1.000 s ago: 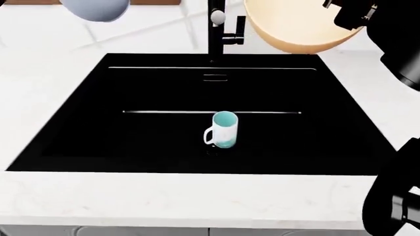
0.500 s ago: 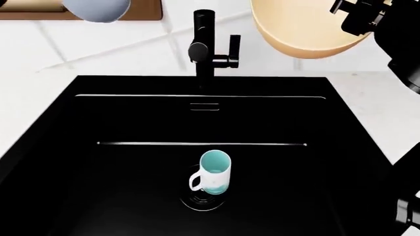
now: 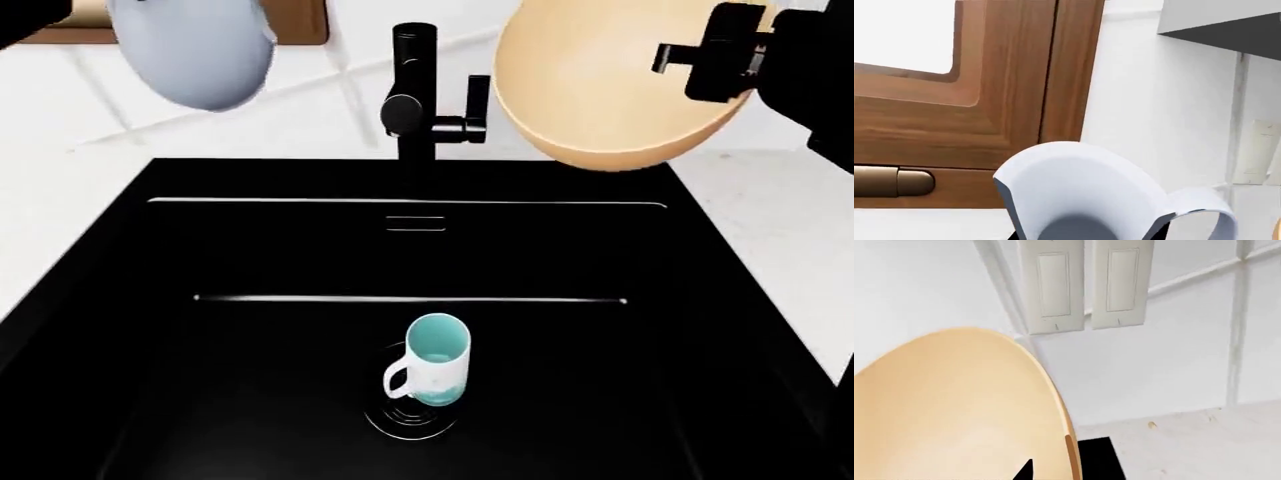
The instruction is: Pick the pitcher and bowl and place them in the sink. Then turn on the water.
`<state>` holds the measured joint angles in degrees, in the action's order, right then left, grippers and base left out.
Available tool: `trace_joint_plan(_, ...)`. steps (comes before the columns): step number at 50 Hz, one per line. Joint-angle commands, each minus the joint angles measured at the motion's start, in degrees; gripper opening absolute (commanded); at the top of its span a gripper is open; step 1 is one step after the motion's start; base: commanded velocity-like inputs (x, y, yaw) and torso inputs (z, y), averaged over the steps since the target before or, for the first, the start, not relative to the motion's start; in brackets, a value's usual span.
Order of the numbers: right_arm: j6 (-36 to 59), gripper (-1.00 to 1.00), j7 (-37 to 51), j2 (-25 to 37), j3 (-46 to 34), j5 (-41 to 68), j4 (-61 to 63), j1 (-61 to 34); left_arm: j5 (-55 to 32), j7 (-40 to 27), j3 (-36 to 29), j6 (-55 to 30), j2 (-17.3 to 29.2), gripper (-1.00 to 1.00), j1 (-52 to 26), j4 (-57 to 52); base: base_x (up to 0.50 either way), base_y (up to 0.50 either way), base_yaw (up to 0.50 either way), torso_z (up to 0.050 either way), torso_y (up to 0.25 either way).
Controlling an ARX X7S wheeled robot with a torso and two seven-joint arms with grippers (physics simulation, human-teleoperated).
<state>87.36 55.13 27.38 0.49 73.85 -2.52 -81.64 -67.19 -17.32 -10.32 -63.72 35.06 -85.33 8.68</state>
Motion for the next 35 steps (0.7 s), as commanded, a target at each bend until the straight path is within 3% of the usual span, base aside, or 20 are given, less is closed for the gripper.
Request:
trace_joint_plan(1, 1.82, -1.00, 17.13, 10.78, -12.39, 25.57, -3.59, -2.61, -11.52, -5.37, 1.40, -15.94, 6.14, -1.00, 0.56, -2.40, 0.00, 0.00, 0.00, 0.000, 0.000)
trace_joint_plan(8, 0.10, -1.00, 22.37, 15.24, -15.26, 33.91, -1.85, -0.92, -15.98, -7.27, 1.08, -19.54, 7.60, -1.00, 3.93, -5.69, 0.00, 0.00, 0.00, 0.001, 0.001)
trace_joint_plan(16, 0.40, -1.00, 22.03, 16.70, -18.92, 36.50, -1.31, -2.42, -22.50, -10.32, -2.02, -24.04, 7.12, -1.00, 6.46, -7.49, 0.00, 0.00, 0.00, 0.000, 0.000)
trace_joint_plan(35, -0.48, -1.00, 15.58, 17.52, -23.29, 32.84, -0.35, -3.22, -4.49, 14.69, -26.12, -19.80, 2.12, -1.00, 2.18, -4.19, 0.00, 0.00, 0.00, 0.000, 0.001)
